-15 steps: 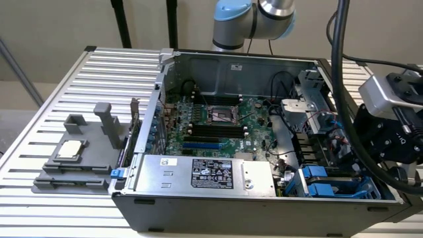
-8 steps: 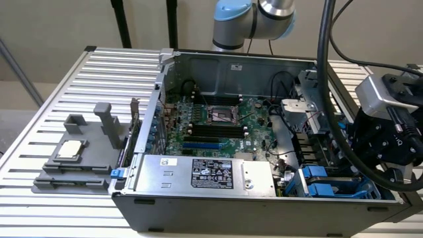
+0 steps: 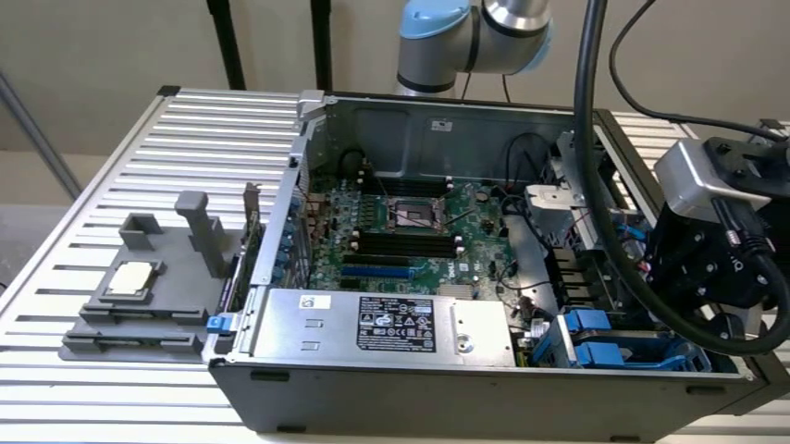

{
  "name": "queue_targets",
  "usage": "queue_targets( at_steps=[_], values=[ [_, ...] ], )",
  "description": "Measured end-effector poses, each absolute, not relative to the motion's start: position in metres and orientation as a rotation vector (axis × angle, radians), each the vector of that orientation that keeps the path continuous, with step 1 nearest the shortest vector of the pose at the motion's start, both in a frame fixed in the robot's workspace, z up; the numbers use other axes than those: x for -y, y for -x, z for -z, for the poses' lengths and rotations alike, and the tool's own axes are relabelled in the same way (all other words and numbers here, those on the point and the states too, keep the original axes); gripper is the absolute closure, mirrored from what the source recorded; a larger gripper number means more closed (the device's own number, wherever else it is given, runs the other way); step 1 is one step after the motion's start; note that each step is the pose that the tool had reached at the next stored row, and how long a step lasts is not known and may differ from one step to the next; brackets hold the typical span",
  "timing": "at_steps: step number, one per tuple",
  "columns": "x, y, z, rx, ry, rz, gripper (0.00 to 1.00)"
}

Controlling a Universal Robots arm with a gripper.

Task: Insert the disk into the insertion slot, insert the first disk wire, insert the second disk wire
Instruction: 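Insert the first disk wire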

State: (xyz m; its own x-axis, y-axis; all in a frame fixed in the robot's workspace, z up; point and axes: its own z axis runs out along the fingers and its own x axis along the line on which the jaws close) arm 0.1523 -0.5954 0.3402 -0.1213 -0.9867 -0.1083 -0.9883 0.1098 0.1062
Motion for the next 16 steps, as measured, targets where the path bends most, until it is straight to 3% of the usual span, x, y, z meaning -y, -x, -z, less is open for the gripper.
queue_targets(
  at_steps=[16],
  values=[
    [0.5937, -0.1536, -0.3394, -2.327, 2.072, -0.227, 0.83]
  ],
)
